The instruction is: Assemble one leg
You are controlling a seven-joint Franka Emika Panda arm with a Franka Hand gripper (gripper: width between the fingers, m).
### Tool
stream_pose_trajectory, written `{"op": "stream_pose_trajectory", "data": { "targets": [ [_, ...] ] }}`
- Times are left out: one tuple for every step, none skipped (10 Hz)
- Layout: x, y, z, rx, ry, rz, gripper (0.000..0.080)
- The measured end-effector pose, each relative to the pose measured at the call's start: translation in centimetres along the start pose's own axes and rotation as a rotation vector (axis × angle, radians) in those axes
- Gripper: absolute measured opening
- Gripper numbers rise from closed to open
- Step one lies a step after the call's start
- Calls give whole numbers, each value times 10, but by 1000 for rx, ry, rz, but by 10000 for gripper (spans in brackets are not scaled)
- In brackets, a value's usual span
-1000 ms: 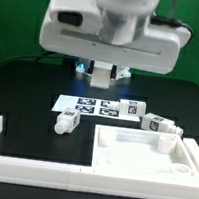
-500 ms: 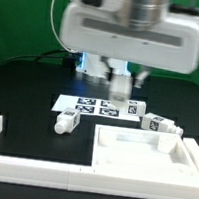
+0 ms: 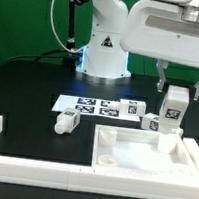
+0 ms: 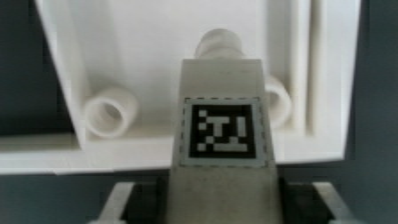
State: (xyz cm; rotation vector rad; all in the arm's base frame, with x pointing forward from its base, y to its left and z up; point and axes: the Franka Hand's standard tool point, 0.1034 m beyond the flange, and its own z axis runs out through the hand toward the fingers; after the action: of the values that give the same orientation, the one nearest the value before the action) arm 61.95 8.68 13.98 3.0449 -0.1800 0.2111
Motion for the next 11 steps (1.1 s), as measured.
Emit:
{"op": "stream_pose_trajectory", "data": {
  "targets": [
    [-2,-3,2,17,34,-5,288],
    [-1,-1,2,55,123,-15,288],
    [-7,-7,3,88,181,0,288],
    [-6,-19,7,123,255,-11,288],
    [-1,-19,11,138,301,-23,288],
    [3,-15,9,143,322,-28,288],
    [5,-14,8,143,330,-37,288],
    [6,-17,8,145,348,-45,288],
    [8,-14,11,131,355,-77,288],
    [9,-12,12,124,356,-88,288],
    [6,-15,16,124,349,-92,288]
  ]
}}
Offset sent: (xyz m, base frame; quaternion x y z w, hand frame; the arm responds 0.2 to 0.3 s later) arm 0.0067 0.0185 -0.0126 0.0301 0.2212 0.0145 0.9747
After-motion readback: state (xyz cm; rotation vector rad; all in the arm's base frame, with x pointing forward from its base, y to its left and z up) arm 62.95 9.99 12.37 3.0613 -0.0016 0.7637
